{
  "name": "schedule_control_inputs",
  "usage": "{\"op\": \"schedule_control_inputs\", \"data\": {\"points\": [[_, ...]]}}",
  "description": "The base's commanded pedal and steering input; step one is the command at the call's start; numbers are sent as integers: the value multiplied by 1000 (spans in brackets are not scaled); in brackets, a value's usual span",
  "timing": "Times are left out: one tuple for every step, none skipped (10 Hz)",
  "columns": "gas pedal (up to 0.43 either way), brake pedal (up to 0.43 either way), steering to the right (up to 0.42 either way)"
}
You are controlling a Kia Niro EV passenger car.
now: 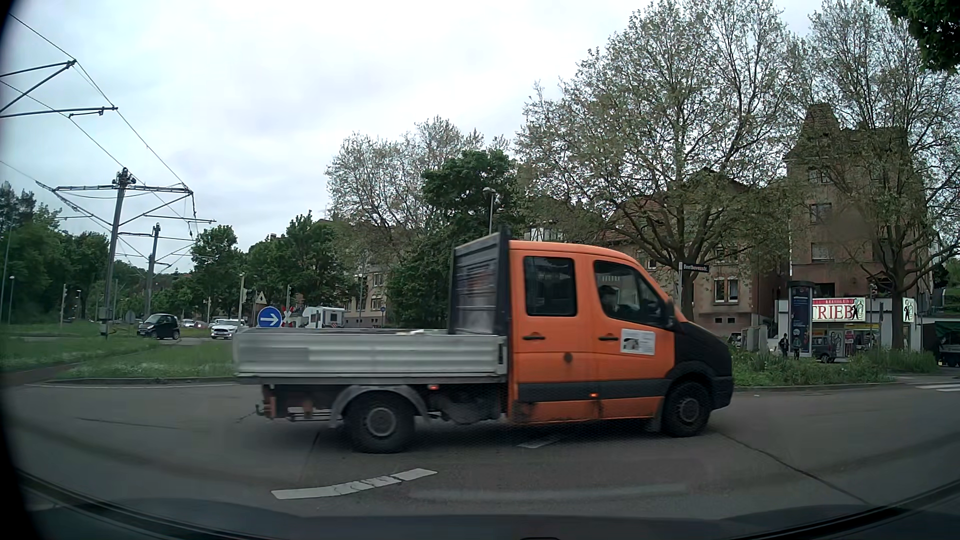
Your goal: Follow the waypoints while adhering to traffic rules and regulations
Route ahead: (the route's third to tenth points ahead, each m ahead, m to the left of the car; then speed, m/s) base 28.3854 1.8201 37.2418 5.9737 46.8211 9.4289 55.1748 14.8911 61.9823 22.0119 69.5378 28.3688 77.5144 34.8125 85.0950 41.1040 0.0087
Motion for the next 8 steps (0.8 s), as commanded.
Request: {"op": "schedule_control_inputs", "data": {"points": [[177, 0, -32], [189, 0, -32], [287, 0, -32], [358, 0, -32], [429, 0, -32], [461, 0, -32], [469, 0, -33], [500, 0, -33]]}}
